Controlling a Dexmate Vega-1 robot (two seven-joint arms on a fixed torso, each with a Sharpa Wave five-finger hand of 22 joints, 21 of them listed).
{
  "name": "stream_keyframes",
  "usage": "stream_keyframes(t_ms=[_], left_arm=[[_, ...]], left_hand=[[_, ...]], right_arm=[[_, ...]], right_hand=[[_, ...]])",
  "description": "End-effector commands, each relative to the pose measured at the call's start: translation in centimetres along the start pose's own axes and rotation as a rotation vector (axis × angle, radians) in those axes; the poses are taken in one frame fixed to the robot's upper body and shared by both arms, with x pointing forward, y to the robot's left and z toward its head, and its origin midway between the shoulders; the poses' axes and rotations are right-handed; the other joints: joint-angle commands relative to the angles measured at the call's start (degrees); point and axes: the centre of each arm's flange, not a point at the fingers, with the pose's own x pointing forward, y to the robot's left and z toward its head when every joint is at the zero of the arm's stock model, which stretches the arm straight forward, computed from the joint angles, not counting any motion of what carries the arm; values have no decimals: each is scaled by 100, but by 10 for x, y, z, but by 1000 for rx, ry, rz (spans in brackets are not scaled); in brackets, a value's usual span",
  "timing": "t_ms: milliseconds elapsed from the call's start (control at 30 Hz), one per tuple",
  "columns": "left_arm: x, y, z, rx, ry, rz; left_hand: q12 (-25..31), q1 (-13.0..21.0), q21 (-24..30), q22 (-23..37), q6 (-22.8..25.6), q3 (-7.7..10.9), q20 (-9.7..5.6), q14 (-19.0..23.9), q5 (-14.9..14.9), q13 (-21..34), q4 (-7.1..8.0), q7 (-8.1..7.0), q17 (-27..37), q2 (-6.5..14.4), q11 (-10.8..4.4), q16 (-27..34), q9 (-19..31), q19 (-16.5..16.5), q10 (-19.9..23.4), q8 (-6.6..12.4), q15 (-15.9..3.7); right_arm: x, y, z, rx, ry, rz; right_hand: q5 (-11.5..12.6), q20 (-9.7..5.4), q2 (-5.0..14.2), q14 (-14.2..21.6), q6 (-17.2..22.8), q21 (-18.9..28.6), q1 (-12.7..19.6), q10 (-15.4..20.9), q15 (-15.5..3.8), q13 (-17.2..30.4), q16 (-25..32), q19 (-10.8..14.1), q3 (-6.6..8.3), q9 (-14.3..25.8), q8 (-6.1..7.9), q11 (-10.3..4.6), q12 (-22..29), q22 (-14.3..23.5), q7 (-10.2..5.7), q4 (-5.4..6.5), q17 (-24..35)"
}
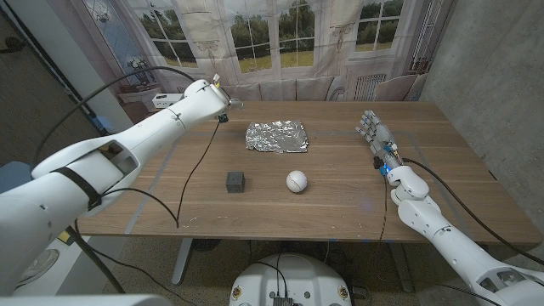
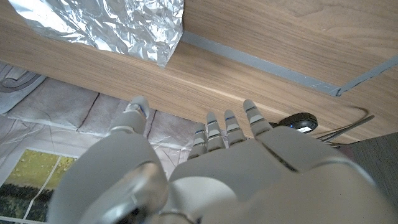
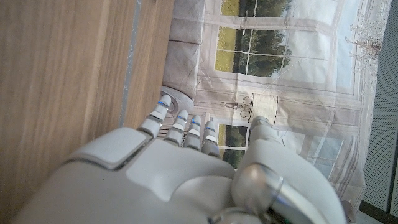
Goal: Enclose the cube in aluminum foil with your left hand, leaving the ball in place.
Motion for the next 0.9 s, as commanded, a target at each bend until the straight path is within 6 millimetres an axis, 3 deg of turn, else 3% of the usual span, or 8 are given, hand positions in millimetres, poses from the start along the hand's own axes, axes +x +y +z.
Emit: stream_keyframes(t_ms=[33,167,433,700,900], left_arm=[[5,13,13,126,102,-29],[7,12,19,185,118,-31],[12,14,30,235,130,-21],[23,13,35,231,131,-11],[35,6,41,252,135,-9]], left_hand=[[-1,31,-2,13,121,-31,-49,59,3,2,23,27,13,-9,32,34,18,54,98,26,-51],[26,49,37,15,270,-78,-137,191,7,-14,29,-36,9,5,-129,71,21,171,242,46,-247],[81,95,90,17,513,-127,-212,462,10,-37,24,-129,-2,32,-212,142,25,326,492,90,-406],[136,40,123,21,739,-215,-258,636,2,-35,65,-164,6,19,-205,181,31,423,697,136,-448],[165,-117,130,26,871,-287,-255,761,-9,-30,168,-79,35,64,-181,221,33,441,817,152,-488]], right_arm=[[-3,-3,1,6,-10,0],[-4,-3,0,10,-11,2],[-4,-1,3,5,-21,14],[-8,0,6,0,-31,17],[-10,1,8,-4,-34,21]], right_hand=[[-3,38,4,45,60,-7,-20,80,0,-1,26,6,-17,10,19,6,6,26,-8,25,-8],[-4,37,1,51,66,-10,-28,91,-3,-4,26,7,-18,10,20,11,8,26,-3,27,-10],[-6,38,3,54,70,-17,-47,102,0,-10,23,11,-20,9,19,10,8,27,-3,33,-12],[-6,40,2,64,73,-25,-53,123,6,-16,20,14,-16,9,18,24,12,27,0,30,-18],[-8,40,-2,69,75,-32,-68,130,24,-23,17,19,-18,9,17,32,10,27,1,32,-21]])
